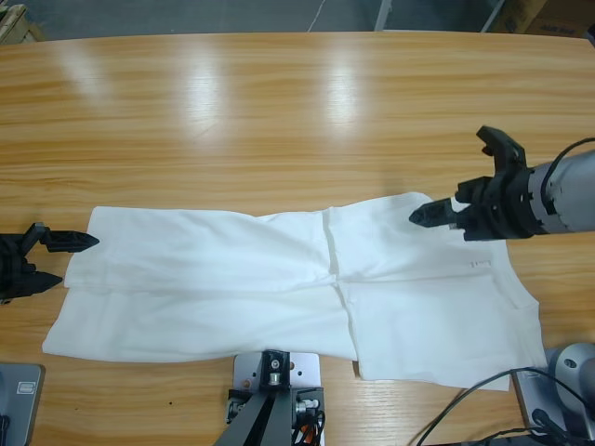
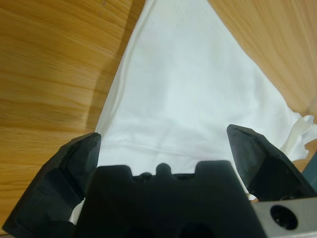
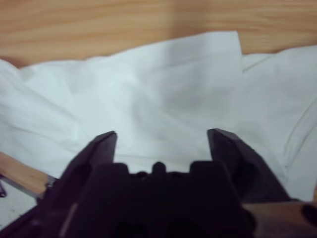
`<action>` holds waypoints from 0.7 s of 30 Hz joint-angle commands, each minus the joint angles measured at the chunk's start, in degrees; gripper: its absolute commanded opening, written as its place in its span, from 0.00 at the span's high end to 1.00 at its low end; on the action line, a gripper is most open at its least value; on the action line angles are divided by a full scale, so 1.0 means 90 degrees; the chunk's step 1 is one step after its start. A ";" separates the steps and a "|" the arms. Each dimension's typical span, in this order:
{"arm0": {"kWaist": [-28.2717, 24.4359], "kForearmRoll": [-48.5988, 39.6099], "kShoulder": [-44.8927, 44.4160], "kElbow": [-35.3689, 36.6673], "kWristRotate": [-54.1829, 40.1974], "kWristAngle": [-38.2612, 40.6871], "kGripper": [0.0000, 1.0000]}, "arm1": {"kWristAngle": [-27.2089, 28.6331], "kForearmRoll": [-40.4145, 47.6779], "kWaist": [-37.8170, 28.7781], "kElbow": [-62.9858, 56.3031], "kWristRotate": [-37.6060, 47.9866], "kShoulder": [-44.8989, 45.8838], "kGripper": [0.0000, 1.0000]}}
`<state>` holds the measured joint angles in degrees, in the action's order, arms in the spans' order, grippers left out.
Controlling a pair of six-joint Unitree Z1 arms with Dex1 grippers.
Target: Fold clothes
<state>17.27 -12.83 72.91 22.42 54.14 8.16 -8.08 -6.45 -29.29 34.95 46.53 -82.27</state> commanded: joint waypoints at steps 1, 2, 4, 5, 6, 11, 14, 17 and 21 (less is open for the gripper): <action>0.0044 0.0069 0.0120 -0.0145 -0.0058 -0.0096 0.00 | -0.0004 0.0277 0.0805 -0.0475 -0.0475 -0.0674 0.02; 0.0044 0.0069 0.0112 -0.0147 -0.0056 -0.0096 0.00 | -0.0045 0.0277 0.0930 -0.0477 -0.0518 -0.0722 0.02; 0.0044 0.0069 0.0102 -0.0147 -0.0050 -0.0096 0.00 | -0.0129 0.0277 0.1124 -0.0499 -0.0573 -0.0750 0.02; 0.0044 0.0069 0.0102 -0.0147 -0.0048 -0.0096 0.00 | -0.0174 0.0277 0.1174 -0.0514 -0.0582 -0.0783 0.01; 0.0044 0.0069 0.0102 -0.0147 -0.0048 -0.0096 0.00 | -0.0246 0.0277 0.1219 -0.0532 -0.0592 -0.0836 0.00; 0.0044 0.0069 0.0102 -0.0147 -0.0048 -0.0096 0.00 | -0.0965 0.0187 0.1415 -0.0641 -0.0461 -0.0801 0.01; 0.0044 0.0069 0.0118 -0.0147 -0.0048 -0.0096 0.00 | -0.1381 -0.0065 0.1446 -0.0712 -0.0233 -0.0603 0.04; 0.0044 0.0069 0.0134 -0.0147 -0.0048 -0.0096 0.00 | -0.1785 -0.0240 0.1448 -0.0766 -0.0131 -0.0176 0.06; 0.0044 0.0078 0.0151 -0.0145 -0.0048 -0.0096 0.00 | -0.1826 -0.0990 0.1448 -0.0721 -0.0202 0.0389 0.06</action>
<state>17.27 -12.77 72.91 22.42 54.14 8.16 -22.14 -7.51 -16.75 29.74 44.43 -86.46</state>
